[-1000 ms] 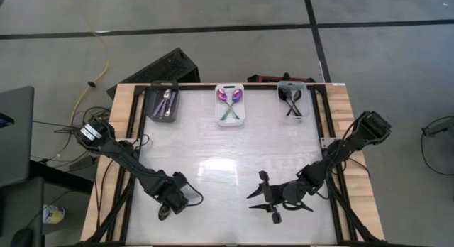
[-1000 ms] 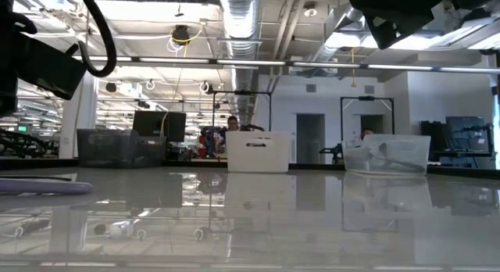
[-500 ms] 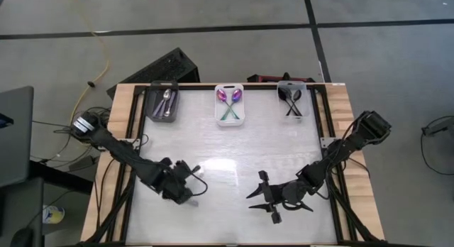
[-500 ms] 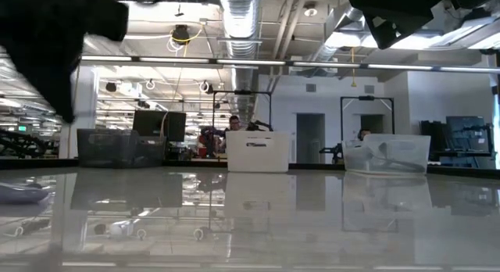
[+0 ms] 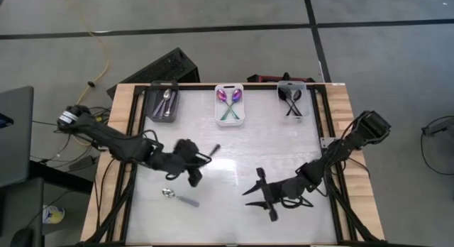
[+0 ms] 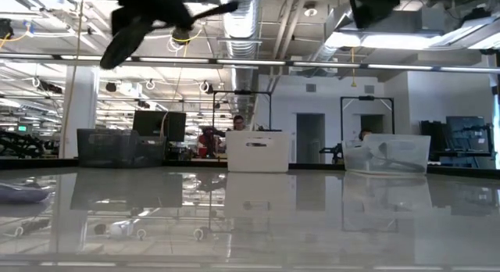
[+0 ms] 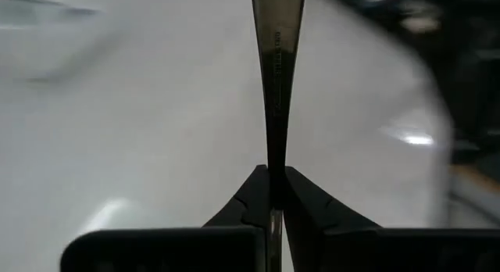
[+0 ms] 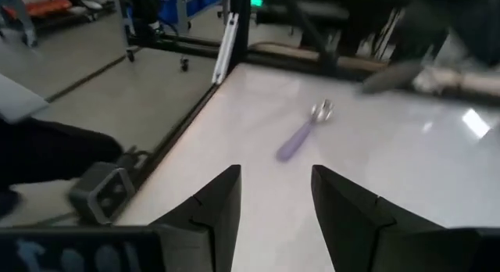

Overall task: Sort silverware by color (type)
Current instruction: Put the black spoon into the transparent bin

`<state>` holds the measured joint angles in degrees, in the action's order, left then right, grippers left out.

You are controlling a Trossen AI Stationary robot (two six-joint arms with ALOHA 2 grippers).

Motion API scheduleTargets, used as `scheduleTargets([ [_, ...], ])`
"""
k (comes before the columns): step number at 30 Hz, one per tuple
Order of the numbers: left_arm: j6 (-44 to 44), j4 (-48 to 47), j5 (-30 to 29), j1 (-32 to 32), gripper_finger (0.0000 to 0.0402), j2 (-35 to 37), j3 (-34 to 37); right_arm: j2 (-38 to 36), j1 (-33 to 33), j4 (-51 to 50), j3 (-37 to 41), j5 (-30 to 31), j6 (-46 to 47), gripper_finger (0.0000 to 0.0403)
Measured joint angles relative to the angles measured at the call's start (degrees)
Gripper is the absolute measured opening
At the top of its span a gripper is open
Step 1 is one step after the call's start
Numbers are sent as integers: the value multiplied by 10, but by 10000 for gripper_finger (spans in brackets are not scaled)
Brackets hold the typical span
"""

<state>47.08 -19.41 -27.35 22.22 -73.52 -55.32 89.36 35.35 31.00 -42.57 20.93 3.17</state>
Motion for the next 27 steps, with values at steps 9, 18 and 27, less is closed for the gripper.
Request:
scheduleTargets([
  [9, 21, 272, 229, -35, 3, -91, 38, 0, 5, -10, -73, 30, -288, 179],
  [18, 70, 277, 240, -46, 4, -139, 37, 0, -3, -417, -250, 110, -285, 179],
  [27, 67, 279, 239, -78, 5, -139, 38, 19, -35, -495, -257, 139, -321, 179],
])
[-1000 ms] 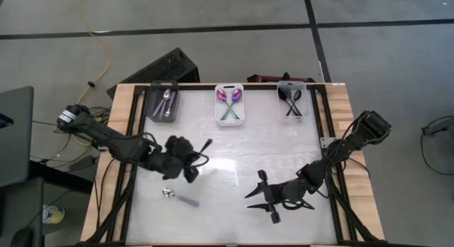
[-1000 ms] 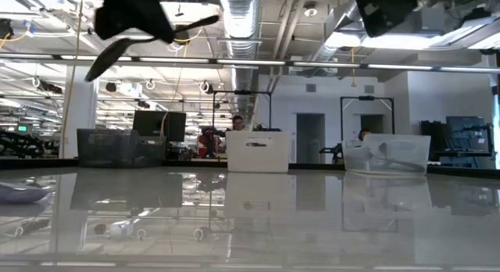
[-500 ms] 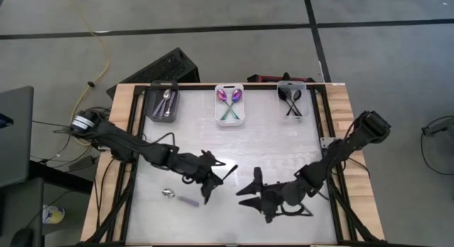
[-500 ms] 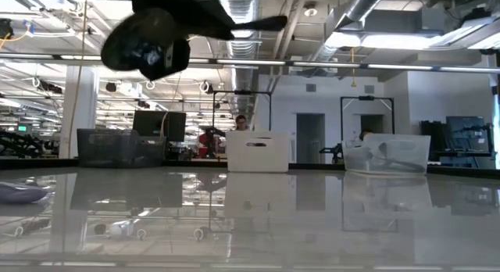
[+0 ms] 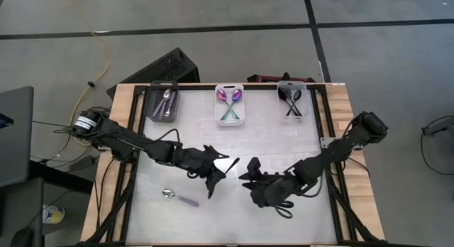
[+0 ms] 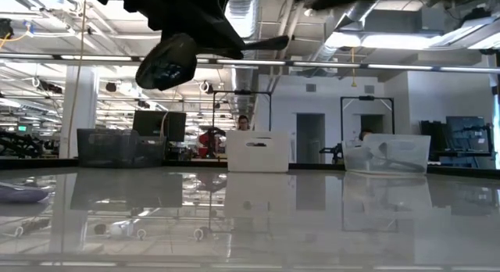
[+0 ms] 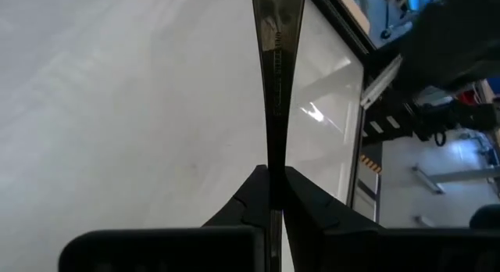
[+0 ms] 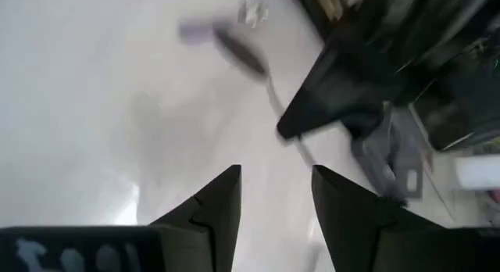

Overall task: Sort silverware by color (type)
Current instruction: Put the black spoon into the transparent bin

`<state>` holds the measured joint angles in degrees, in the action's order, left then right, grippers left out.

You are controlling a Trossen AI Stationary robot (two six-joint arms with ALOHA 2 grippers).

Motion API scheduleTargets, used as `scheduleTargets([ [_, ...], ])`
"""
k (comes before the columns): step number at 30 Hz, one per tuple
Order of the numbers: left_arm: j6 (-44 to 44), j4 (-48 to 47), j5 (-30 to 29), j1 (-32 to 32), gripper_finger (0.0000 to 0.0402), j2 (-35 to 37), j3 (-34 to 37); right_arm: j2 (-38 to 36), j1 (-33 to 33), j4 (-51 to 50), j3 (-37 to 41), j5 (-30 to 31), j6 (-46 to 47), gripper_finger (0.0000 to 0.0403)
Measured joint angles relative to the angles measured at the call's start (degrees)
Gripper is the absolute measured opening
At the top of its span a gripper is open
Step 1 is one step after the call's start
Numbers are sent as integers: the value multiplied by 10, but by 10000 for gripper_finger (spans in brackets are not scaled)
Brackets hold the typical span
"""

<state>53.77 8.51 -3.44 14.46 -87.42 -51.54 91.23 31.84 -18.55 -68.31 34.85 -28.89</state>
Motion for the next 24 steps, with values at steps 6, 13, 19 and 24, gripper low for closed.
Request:
scheduleTargets([
  [6, 2, -1, 0, -17, 6, 0, 0, 30, -38, 3, 0, 33, -58, 179],
  [13, 3, -12, 1, -18, 6, 0, 1, 63, -75, 42, 0, 50, -99, 179],
  [19, 1, -18, 2, -18, 6, 0, 1, 85, -93, 51, 1, 77, -130, 176],
  [24, 0, -26, 2, -18, 6, 0, 1, 86, -94, 57, 1, 76, -128, 137],
])
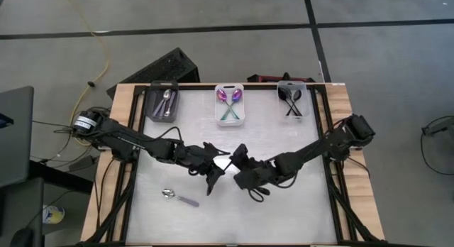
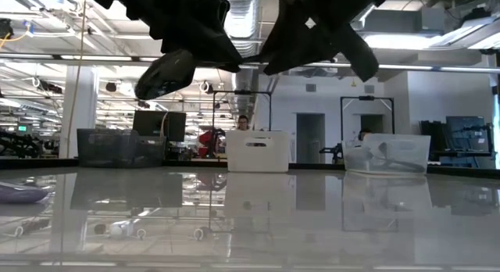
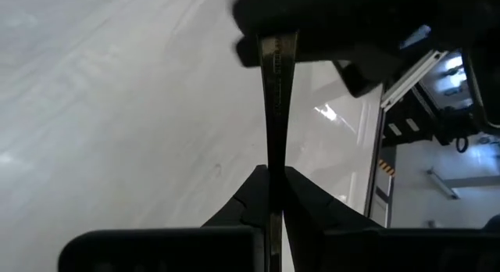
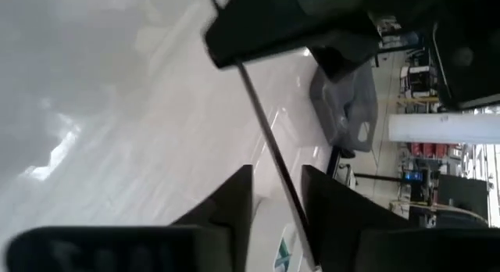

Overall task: Sort silverware by color (type)
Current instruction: Put the black spoon into the transparent bin

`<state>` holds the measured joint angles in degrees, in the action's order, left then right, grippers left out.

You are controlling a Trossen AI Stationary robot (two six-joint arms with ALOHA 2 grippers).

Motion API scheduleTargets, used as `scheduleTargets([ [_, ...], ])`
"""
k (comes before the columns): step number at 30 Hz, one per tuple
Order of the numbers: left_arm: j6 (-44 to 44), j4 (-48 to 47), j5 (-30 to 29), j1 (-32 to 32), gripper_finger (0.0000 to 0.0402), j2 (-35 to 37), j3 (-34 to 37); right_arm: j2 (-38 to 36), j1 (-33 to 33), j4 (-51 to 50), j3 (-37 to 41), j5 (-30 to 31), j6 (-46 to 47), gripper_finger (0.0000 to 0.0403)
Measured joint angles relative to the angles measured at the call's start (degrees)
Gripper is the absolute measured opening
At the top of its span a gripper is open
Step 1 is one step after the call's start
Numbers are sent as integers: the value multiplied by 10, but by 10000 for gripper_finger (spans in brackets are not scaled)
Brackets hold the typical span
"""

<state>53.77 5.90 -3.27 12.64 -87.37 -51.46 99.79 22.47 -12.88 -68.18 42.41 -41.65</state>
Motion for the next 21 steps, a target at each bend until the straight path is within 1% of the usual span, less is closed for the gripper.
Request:
scheduleTargets([
  [4, -4, -3, -1, 0, 6, 0, 0, -2, 9, 2, 0, 0, 0, 77],
  [7, -5, -4, -10, 0, 7, 1, 0, -2, 14, -15, 2, -12, 14, 27],
  [9, -5, -2, -16, 1, 12, 1, 1, -2, 15, -25, 2, -34, 45, 23],
  [12, -17, 2, -24, 0, 33, 1, -1, -3, 14, -61, -1, -60, 133, 23],
  [15, -30, -2, -28, -2, 60, 9, -6, -3, 15, -140, 0, -125, 192, 23],
  [18, -50, -18, -24, -11, 80, 39, -14, -3, 12, -213, 0, -195, 247, 23],
  [20, -66, -42, -39, -17, 88, 70, -14, -9, 4, -278, 0, -210, 292, 23],
  [21, -74, -61, -58, -17, 91, 87, -14, -17, -1, -307, 1, -212, 313, 23],
])
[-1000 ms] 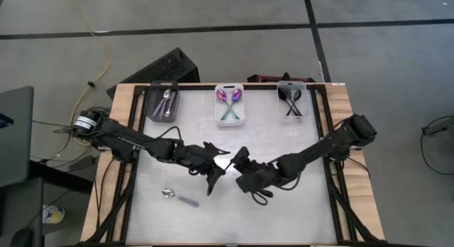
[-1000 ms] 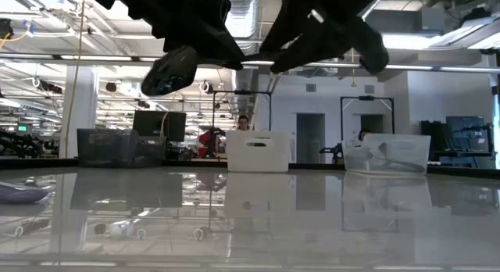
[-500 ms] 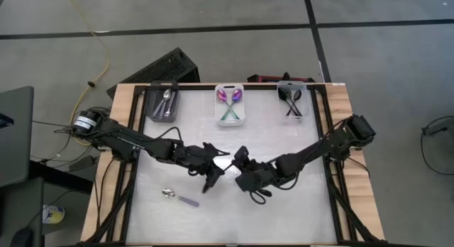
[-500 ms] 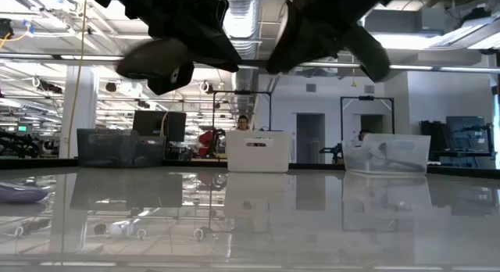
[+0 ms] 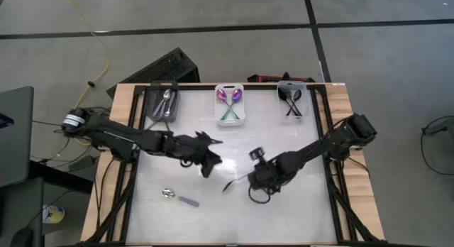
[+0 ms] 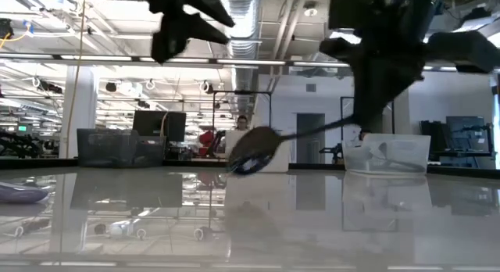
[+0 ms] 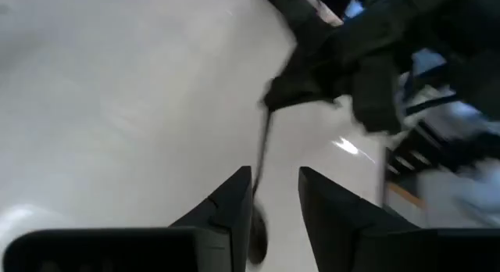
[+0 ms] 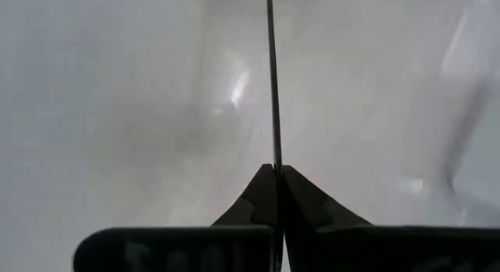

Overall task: Sort silverware by color (type)
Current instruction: Put the black spoon into the transparent bin

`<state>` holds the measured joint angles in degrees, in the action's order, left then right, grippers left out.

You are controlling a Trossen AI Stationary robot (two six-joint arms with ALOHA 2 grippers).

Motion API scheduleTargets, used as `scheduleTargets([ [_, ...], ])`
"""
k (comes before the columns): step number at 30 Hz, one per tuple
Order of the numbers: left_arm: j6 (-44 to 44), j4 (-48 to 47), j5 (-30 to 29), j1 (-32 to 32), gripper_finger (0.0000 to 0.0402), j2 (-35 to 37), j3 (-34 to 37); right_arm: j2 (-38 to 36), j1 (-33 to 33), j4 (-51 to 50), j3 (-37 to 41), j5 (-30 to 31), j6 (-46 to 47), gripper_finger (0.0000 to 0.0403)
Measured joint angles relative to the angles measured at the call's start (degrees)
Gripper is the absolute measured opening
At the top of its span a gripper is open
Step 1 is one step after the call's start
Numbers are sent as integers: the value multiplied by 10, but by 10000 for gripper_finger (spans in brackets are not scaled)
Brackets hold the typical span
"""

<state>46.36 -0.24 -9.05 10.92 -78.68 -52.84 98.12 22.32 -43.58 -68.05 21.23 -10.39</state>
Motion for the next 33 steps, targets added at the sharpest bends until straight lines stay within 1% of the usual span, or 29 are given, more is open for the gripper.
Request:
scheduleTargets([
  [1, -9, -23, -25, 0, 92, 19, 0, -11, -8, -27, 0, 0, 19, 23],
  [3, -25, -67, -78, 11, 93, 62, 0, -60, -24, -49, 20, 7, 46, 23],
  [5, -36, -113, -144, 32, 94, 103, 0, -126, -50, -51, 53, 12, 65, 23],
  [7, -42, -145, -209, 62, 94, 137, 12, -211, -89, -51, 99, 21, 88, 23],
  [8, -40, -156, -239, 79, 94, 150, 21, -252, -113, -50, 123, 35, 104, 23],
  [10, -25, -167, -284, 114, 94, 171, 40, -339, -179, -47, 172, 75, 147, 23],
  [12, -5, -166, -314, 144, 94, 183, 64, -411, -258, -37, 220, 100, 207, 23],
  [14, 20, -163, -334, 170, 94, 188, 90, -470, -342, -14, 261, 95, 242, 23],
  [16, 45, -149, -348, 186, 94, 187, 117, -501, -419, 0, 283, 59, 240, 23],
  [17, 57, -137, -352, 192, 94, 187, 129, -506, -452, 12, 282, 41, 235, 23],
  [19, 74, -113, -354, 201, 94, 187, 153, -500, -502, 20, 274, 29, 228, 23],
  [22, 86, -88, -352, 209, 94, 187, 177, -464, -565, -2, 269, 32, 268, 23],
  [24, 94, -78, -352, 216, 94, 187, 184, -437, -604, -22, 273, 22, 281, 23],
  [28, 99, -76, -352, 232, 94, 187, 186, -386, -629, -17, 274, -2, 288, 23],
  [33, 97, -67, -354, 239, 94, 187, 186, -333, -633, -16, 275, -14, 286, 23],
])
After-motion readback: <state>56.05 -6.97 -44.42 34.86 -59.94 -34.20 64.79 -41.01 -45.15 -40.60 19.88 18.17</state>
